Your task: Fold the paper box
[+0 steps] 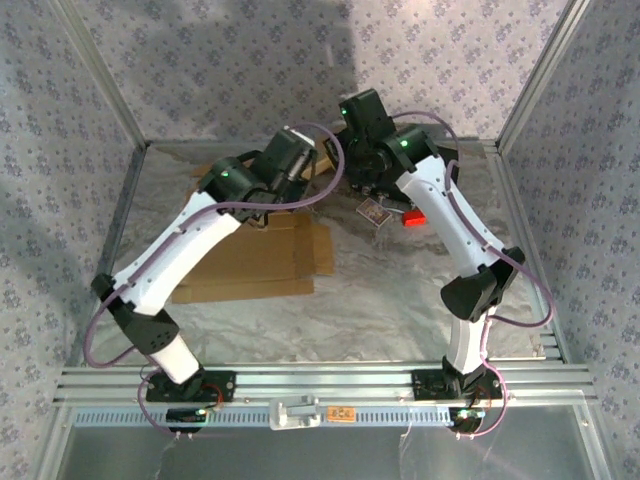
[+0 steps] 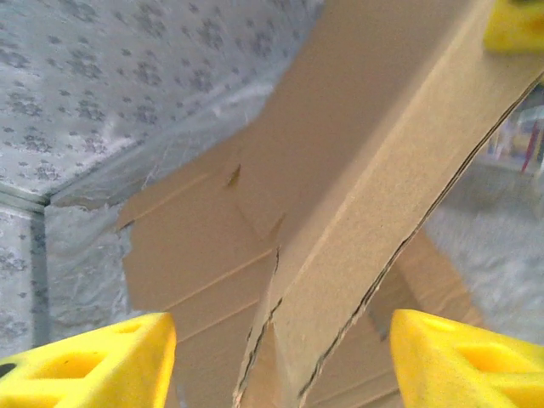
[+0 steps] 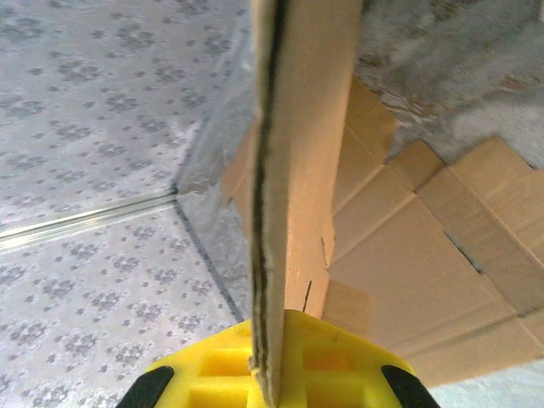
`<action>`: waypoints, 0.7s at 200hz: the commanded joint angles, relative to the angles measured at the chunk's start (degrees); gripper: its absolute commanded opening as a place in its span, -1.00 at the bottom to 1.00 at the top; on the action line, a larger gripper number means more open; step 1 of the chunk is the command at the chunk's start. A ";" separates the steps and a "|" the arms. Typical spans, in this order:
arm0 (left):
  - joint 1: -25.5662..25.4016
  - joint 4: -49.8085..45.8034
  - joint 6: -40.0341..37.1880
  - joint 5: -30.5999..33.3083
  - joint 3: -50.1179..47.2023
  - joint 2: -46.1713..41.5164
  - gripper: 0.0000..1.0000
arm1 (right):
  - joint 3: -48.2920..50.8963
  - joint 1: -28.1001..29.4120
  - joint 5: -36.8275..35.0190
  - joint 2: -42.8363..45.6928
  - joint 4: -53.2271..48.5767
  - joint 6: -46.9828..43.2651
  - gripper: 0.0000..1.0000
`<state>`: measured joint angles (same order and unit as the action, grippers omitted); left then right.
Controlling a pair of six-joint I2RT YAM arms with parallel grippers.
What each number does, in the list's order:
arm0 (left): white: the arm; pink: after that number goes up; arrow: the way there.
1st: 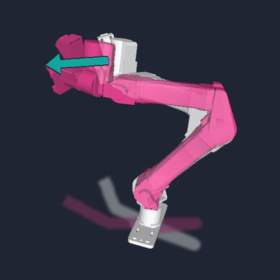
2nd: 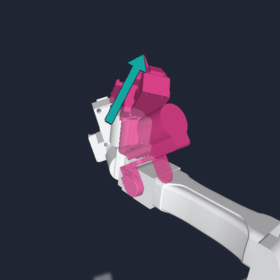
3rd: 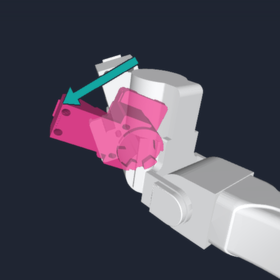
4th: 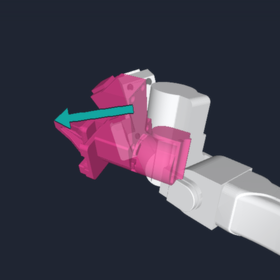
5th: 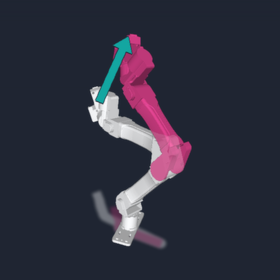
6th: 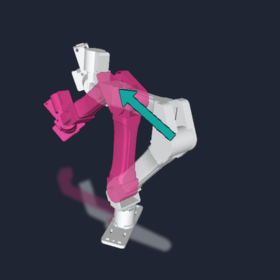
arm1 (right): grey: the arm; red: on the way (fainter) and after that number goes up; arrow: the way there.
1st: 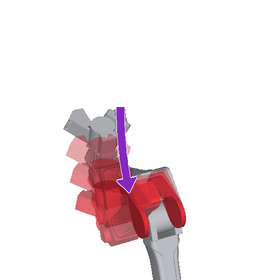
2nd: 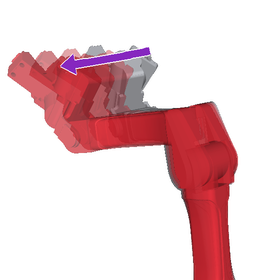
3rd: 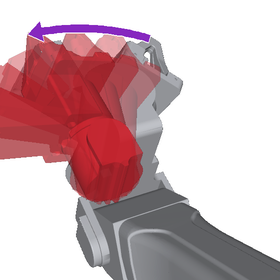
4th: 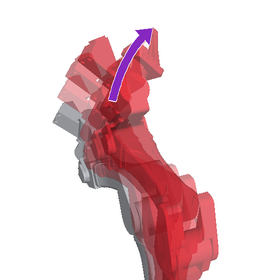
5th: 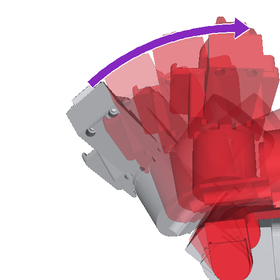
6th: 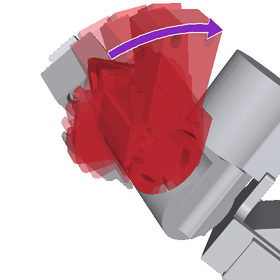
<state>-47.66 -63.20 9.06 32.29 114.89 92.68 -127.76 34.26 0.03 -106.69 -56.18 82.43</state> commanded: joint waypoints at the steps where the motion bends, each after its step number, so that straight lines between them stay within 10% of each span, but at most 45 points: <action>1: 3.20 6.60 7.81 0.94 2.79 -6.76 0.47 | -2.64 -2.66 0.76 3.12 8.26 -4.97 -1.00; 68: 30.86 12.18 30.04 -23.49 -5.12 -6.42 0.33 | -7.12 -4.65 2.60 8.64 12.81 -10.88 -1.00; 140: 29.88 33.01 33.53 -49.58 -17.48 7.68 0.11 | 0.16 -1.55 -7.07 22.59 8.01 -6.30 -1.00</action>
<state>-15.33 -38.63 40.97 -4.27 98.04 98.61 -129.88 31.05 -0.64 -88.49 -45.39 73.71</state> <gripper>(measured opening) 0.568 0.055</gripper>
